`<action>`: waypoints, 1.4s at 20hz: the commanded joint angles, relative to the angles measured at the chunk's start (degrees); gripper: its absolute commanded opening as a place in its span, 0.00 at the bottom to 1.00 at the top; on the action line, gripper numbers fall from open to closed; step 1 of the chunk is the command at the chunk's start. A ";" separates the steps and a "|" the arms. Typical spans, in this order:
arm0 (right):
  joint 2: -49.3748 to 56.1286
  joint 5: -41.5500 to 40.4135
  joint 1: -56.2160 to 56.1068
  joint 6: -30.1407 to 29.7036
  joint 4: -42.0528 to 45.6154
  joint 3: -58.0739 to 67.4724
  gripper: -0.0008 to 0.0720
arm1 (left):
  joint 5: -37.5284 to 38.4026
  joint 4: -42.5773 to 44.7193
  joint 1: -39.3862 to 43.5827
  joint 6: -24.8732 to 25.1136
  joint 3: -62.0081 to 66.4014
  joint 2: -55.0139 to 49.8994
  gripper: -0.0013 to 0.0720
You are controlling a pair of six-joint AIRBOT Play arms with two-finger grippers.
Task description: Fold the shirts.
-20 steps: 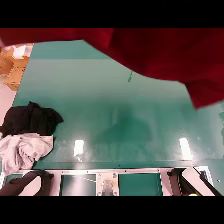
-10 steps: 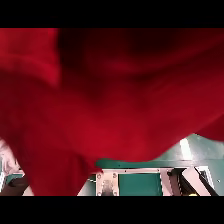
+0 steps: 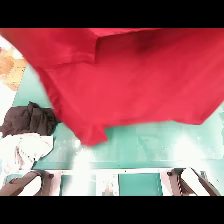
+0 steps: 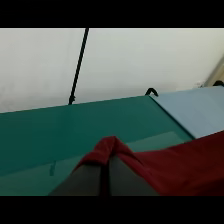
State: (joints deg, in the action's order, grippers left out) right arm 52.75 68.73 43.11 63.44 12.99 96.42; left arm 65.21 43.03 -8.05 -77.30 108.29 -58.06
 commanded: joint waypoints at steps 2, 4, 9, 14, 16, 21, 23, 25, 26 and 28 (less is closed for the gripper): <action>-2.05 -1.44 -1.57 -2.58 2.67 -2.19 0.03 | 0.15 -6.91 0.02 5.38 -0.33 0.22 0.05; -4.81 -1.60 -1.42 -2.67 2.73 -1.11 0.03 | -0.17 -9.88 0.02 7.67 0.07 3.15 0.05; -9.70 -1.95 0.96 -3.06 2.93 1.29 0.03 | -0.28 -9.94 0.02 8.70 1.29 12.96 0.05; -10.03 -1.46 0.90 0.92 12.81 -1.09 0.03 | 3.39 2.25 0.02 -1.36 -2.21 13.92 0.05; -9.86 -2.29 0.61 0.81 13.16 -8.09 0.03 | 3.32 2.40 0.02 -1.27 -7.30 11.30 0.05; 0.90 -13.97 -9.40 -4.72 13.25 -26.58 0.03 | -5.09 1.27 0.02 4.39 -17.59 -5.90 0.05; 11.85 -17.84 -13.35 -5.66 13.20 -27.23 0.03 | -7.48 -6.25 0.24 9.62 -17.57 -16.87 0.05; 23.06 -21.68 -16.33 -5.66 13.16 -26.32 0.03 | -9.97 -13.40 1.09 14.93 -17.57 -27.43 0.05; 28.61 -23.04 -17.00 -5.62 12.98 -25.11 0.03 | -12.09 -15.91 1.55 16.65 -17.57 -32.26 0.05; 38.12 -23.06 -17.70 -5.49 12.41 -21.27 0.03 | -15.78 -19.10 2.71 18.82 -17.57 -39.23 0.05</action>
State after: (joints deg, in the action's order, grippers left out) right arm 77.73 49.04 27.81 58.33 26.02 72.75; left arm 55.22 31.83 -6.50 -64.12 91.09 -86.00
